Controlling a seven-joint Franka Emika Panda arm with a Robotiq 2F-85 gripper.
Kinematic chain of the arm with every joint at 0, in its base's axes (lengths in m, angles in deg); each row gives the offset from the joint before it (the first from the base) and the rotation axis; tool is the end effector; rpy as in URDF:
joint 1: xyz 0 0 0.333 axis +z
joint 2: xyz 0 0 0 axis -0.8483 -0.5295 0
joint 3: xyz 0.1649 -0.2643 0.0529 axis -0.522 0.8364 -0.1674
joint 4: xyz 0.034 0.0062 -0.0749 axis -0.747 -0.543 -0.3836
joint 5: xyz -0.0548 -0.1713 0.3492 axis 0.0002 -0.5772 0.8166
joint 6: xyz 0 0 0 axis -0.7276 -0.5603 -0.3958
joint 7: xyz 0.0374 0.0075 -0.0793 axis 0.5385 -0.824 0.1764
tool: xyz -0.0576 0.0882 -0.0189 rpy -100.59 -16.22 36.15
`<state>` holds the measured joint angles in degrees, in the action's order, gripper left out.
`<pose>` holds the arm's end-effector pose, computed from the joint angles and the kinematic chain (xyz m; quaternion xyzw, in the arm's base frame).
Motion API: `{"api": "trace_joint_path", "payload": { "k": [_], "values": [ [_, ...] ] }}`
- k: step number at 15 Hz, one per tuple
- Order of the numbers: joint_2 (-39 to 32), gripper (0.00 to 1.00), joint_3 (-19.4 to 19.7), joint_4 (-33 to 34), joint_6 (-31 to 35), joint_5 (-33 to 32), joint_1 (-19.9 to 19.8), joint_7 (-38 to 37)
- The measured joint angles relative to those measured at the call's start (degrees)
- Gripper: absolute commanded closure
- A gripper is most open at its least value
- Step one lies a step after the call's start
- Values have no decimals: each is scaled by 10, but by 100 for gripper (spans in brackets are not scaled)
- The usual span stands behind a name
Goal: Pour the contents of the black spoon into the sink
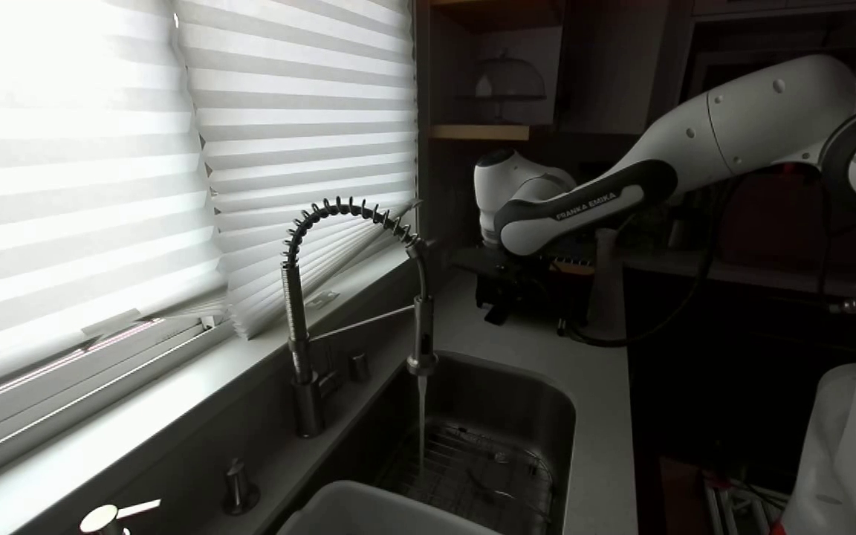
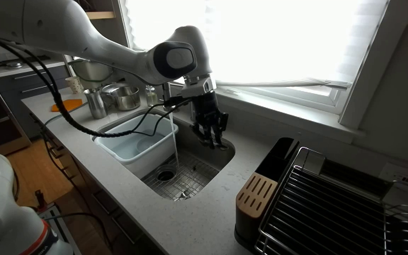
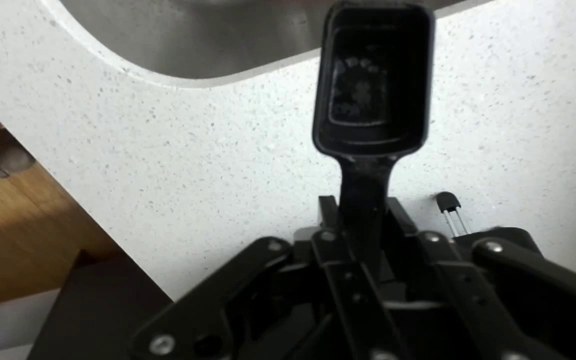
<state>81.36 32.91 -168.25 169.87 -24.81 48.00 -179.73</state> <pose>0.5129 -0.2096 0.4601 0.5892 -0.7879 0.1280 0.1251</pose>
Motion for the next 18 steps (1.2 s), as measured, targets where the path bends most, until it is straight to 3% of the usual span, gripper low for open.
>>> {"api": "trace_joint_path", "payload": {
  "k": [3, 12, 18],
  "values": [
    [1, 94, 14, -31, 55, 24, -14, -24],
    [2, 94, 50, -160, 308, 60, -51, -19],
    [0, 94, 59, -214, 363, 155, -62, 5]
  ]
}}
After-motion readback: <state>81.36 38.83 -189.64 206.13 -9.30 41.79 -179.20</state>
